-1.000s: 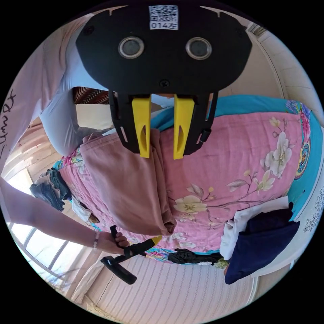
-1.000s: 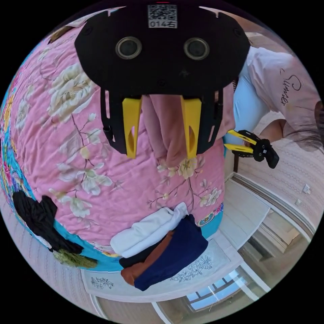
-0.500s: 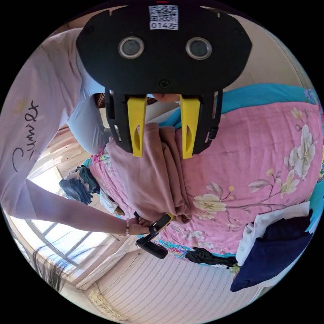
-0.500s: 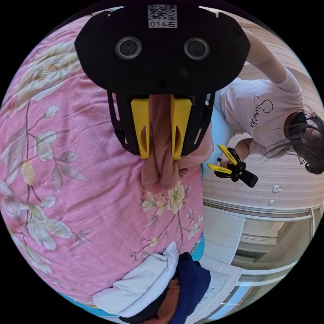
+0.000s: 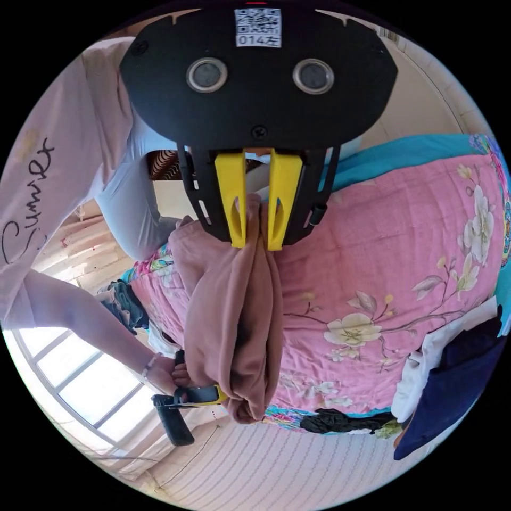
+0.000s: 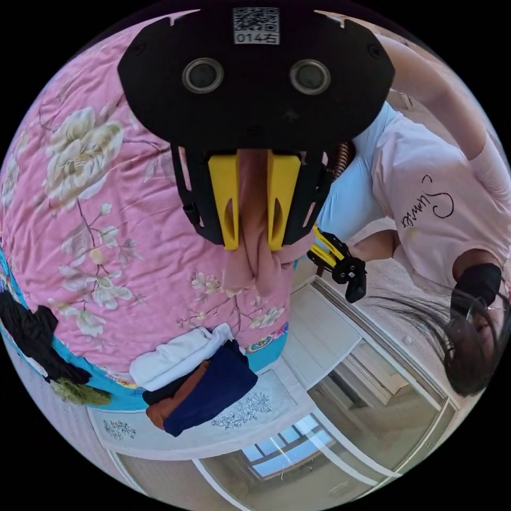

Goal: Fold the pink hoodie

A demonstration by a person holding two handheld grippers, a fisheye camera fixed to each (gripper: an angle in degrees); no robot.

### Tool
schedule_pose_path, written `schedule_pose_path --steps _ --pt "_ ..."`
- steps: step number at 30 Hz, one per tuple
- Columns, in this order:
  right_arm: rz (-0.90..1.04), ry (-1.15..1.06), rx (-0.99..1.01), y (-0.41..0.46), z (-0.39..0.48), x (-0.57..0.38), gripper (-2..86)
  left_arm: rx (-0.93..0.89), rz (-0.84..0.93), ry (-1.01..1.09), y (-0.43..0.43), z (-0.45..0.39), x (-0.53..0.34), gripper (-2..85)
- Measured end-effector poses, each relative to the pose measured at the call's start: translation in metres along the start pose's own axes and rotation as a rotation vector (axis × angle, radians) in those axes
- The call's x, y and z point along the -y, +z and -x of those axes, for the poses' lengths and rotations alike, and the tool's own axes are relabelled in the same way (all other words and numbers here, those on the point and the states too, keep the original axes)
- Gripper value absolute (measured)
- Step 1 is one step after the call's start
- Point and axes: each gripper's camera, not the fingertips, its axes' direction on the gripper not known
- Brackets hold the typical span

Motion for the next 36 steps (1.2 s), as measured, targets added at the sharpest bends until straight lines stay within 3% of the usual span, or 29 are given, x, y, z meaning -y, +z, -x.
schedule_pose_path --steps 13,21,25,27,29,32,36 --pt "-0.439 0.153 -0.174 -0.125 0.124 -0.174 7.8 0.078 -0.218 0.361 -0.066 -0.13 0.035 5.6" --pt "-0.581 0.237 -0.423 -0.229 0.151 -0.257 7.6 -0.093 -0.365 0.633 0.005 -0.206 0.161 5.7" --pt "-0.49 0.41 -0.713 -0.325 0.168 -0.307 7.8 -0.27 -0.413 0.569 0.059 -0.244 0.253 6.3" --pt "-0.41 0.539 -0.819 -0.364 0.155 -0.311 8.6 -0.392 -0.429 0.462 0.104 -0.261 0.318 7.4" --pt "-0.325 0.739 -0.988 -0.405 0.111 -0.315 10.9 -0.392 -0.363 0.404 0.147 -0.271 0.365 7.5" --pt "-0.342 1.025 -1.027 -0.414 0.064 -0.339 12.2 -0.34 -0.135 0.236 0.209 -0.254 0.413 5.6" --pt "-0.428 0.984 -1.007 -0.369 0.058 -0.354 11.4 -0.359 -0.062 0.252 0.214 -0.211 0.401 5.0"
